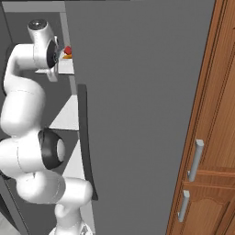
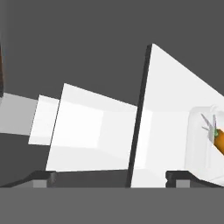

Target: Take the carrot and bell pepper out of the freezer and place them in the tupperware container on the counter. Then put the tupperware containing the vegetables back in the freezer.

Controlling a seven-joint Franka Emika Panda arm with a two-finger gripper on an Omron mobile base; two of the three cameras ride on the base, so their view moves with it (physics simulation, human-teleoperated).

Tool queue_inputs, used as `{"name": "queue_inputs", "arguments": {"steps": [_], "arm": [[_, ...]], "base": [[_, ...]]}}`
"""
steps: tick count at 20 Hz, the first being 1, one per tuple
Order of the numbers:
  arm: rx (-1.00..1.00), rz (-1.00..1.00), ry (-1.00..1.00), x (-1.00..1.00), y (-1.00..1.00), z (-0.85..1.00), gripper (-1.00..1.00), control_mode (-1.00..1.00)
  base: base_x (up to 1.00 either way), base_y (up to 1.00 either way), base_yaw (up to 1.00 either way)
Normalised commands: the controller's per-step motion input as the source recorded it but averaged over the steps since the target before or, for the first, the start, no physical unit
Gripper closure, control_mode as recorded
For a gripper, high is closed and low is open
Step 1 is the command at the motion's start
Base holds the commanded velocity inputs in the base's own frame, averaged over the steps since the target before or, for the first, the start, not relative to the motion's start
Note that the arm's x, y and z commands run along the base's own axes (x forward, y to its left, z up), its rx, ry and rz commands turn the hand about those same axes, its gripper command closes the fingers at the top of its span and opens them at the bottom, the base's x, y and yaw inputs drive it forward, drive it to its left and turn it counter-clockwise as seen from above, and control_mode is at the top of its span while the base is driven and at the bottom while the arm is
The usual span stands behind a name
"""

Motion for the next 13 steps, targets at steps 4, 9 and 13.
{"name": "queue_inputs", "arguments": {"steps": [4, 9, 13], "arm": [[0.04, 0.0, -0.04, -1.0, -0.36, 0.2, -1.0, -1.0], [0.02, 0.0, -0.06, -1.0, -0.35, 0.25, -1.0, -1.0], [0.04, 0.0, -0.04, -1.0, -0.27, 0.49, -1.0, -1.0]], "base": [[0.0, 0.0, 0.0], [0.0, 0.0, 0.0], [0.0, 0.0, 0.0]]}}
